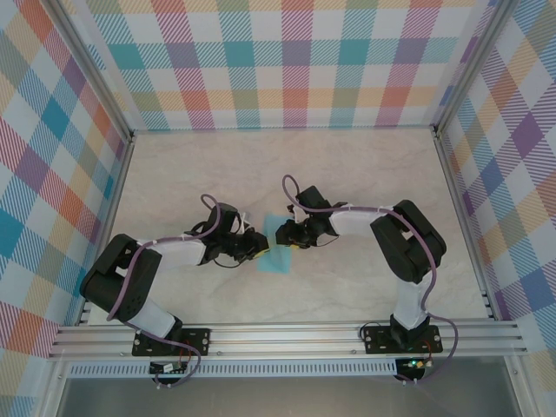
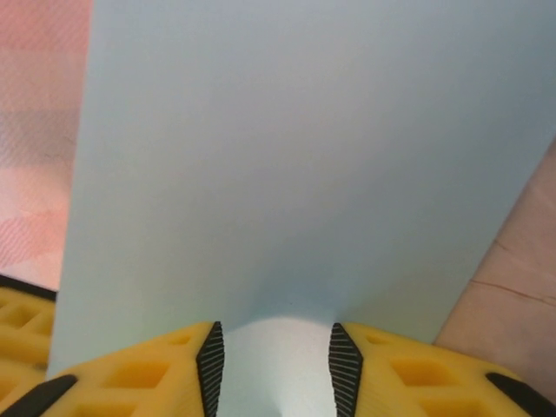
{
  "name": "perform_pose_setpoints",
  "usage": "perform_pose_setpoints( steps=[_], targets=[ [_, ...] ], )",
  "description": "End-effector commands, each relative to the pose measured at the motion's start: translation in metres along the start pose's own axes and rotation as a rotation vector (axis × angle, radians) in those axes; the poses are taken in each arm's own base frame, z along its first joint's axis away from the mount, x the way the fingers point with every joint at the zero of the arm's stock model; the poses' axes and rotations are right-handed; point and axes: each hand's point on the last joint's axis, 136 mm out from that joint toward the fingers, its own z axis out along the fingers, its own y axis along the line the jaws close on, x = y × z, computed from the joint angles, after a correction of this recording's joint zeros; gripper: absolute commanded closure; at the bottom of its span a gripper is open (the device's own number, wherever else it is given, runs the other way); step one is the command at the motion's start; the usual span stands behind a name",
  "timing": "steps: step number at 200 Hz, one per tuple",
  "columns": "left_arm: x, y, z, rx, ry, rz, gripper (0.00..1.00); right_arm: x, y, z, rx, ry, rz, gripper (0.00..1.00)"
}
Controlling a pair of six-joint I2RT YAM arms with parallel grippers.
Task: Fold a paper plane with a square sheet of paper (pick it up from the middle)
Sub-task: Fold the triangle a second time at the center of the table.
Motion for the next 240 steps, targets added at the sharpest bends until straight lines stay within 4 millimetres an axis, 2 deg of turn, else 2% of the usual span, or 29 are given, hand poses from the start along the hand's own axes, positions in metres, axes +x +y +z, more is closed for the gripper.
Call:
perform_pose_setpoints(
  steps=[1,28,49,66,91,126,144,174,194,215,240],
  targets=[
    [0.015,0.022,-0.001,-0.087,0.025,-0.023,0.86,0.033,-0.044,0.019,0.155,0.090,-0.076,0.55],
    [0.016,0.029,0.001,-0.115,0.035,-0.038,0.88,0.037,-0.039,0.020,0.166,0.105,-0.192,0.48],
    [0.018,0.031,0.002,-0.128,0.050,-0.054,0.89,0.039,-0.043,0.020,0.263,0.107,-0.280,0.45],
    [0.020,0.033,0.001,-0.138,0.054,-0.064,0.91,0.039,-0.047,0.021,0.333,0.105,-0.331,0.48],
    [0.020,0.032,-0.002,-0.143,0.044,-0.070,0.92,0.040,-0.049,0.025,0.360,0.103,-0.337,0.56],
    [0.023,0.020,0.001,-0.092,0.059,-0.062,0.92,0.035,-0.043,0.022,0.371,0.074,-0.295,0.57],
    [0.020,0.018,0.000,-0.090,0.039,-0.057,0.92,0.028,-0.026,0.015,0.330,0.037,-0.251,0.56],
    [0.018,0.029,0.000,-0.139,0.021,-0.060,0.92,0.014,0.018,-0.009,0.207,-0.053,-0.218,0.61],
    [0.018,0.033,0.003,-0.147,0.025,-0.068,0.93,0.013,0.032,-0.016,0.159,-0.064,-0.198,0.67],
    [0.017,0.033,0.004,-0.149,0.023,-0.061,0.94,0.018,0.029,-0.016,0.160,-0.053,-0.180,0.70],
    [0.015,0.030,0.004,-0.141,0.023,-0.054,0.93,0.022,0.011,-0.009,0.227,-0.023,-0.150,0.71]
  ],
)
